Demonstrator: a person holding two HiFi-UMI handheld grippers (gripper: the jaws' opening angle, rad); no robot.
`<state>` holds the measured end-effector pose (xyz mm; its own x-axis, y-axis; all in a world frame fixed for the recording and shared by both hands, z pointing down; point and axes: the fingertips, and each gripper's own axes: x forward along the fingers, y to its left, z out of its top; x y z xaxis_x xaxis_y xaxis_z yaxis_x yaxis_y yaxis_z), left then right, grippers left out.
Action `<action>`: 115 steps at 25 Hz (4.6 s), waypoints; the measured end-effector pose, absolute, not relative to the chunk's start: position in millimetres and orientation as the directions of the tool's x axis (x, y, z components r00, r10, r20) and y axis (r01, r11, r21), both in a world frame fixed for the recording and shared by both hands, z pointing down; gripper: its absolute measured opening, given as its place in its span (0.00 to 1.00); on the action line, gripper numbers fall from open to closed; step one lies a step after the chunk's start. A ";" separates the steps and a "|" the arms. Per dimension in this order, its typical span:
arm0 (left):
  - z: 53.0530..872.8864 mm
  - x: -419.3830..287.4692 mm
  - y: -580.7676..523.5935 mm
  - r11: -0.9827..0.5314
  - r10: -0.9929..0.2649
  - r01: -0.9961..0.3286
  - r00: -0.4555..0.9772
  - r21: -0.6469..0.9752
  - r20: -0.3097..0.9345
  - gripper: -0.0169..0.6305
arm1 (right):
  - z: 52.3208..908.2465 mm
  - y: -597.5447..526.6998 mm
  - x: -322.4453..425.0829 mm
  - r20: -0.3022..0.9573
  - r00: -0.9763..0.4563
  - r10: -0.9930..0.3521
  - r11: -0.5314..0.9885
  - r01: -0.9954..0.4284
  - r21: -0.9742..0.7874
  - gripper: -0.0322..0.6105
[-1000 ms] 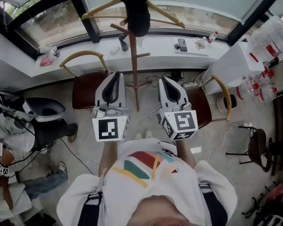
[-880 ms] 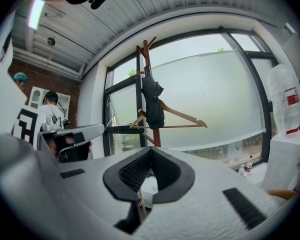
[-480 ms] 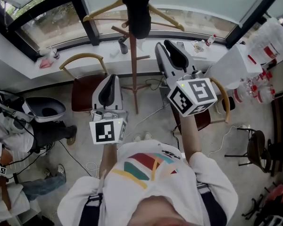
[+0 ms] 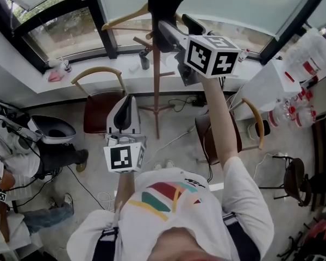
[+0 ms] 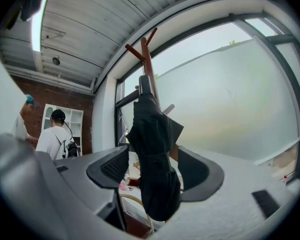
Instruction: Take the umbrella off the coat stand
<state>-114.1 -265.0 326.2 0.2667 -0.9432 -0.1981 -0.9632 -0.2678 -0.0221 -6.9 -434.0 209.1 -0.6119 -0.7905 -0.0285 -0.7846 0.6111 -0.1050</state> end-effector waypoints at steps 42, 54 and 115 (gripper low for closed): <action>334.1 -140.8 -263.1 -0.226 -0.957 -0.974 0.222 0.000 -0.186 0.04 | 239.7 -473.6 -33.1 0.138 -0.605 -0.784 0.605 -0.795 -0.046 0.38; 329.3 -145.3 -258.9 -0.213 -0.959 -0.977 0.209 0.000 -0.189 0.04 | 210.3 -465.2 -31.7 0.099 -0.608 -0.788 0.608 -0.793 -0.033 0.37; 315.5 -120.6 -241.9 -0.254 -0.943 -0.966 0.258 -0.046 -0.212 0.04 | 203.9 -286.2 17.4 -0.337 -0.519 -0.786 0.558 -0.829 -0.025 0.38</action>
